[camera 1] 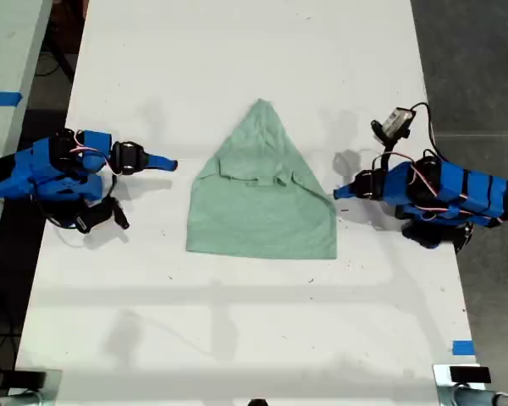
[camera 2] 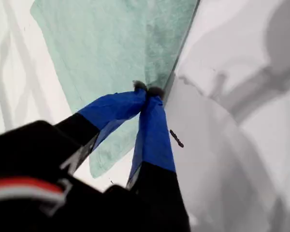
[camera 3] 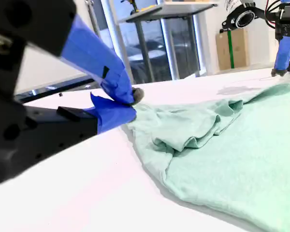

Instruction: Fold t shirt

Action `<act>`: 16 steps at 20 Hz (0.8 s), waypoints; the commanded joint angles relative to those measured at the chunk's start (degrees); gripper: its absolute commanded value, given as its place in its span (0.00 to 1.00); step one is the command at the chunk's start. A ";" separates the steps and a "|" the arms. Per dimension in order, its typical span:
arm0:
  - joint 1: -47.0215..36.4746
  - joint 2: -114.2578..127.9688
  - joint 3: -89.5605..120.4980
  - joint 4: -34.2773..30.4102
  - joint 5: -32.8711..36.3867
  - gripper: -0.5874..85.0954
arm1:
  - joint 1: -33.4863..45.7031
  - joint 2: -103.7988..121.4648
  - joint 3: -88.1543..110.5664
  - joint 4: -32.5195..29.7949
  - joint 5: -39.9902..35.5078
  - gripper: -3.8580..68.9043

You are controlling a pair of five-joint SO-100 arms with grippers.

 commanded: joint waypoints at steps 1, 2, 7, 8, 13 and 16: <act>-0.44 0.26 0.44 0.09 -1.05 0.01 | 0.53 0.88 3.08 0.18 0.53 0.06; -0.44 0.26 0.44 0.09 -1.05 0.01 | 0.62 0.88 3.08 0.18 0.62 0.06; -0.53 0.26 0.44 0.09 -1.05 0.01 | 0.70 0.88 3.16 0.35 0.97 0.06; -0.53 0.26 0.44 0.09 -1.05 0.01 | 0.70 0.88 3.16 0.35 0.97 0.06; -0.53 0.26 0.44 0.09 -1.05 0.01 | 0.44 0.88 3.08 0.35 0.79 0.06; -0.53 0.26 0.44 0.09 -1.14 0.01 | 0.35 0.88 2.99 0.35 0.79 0.06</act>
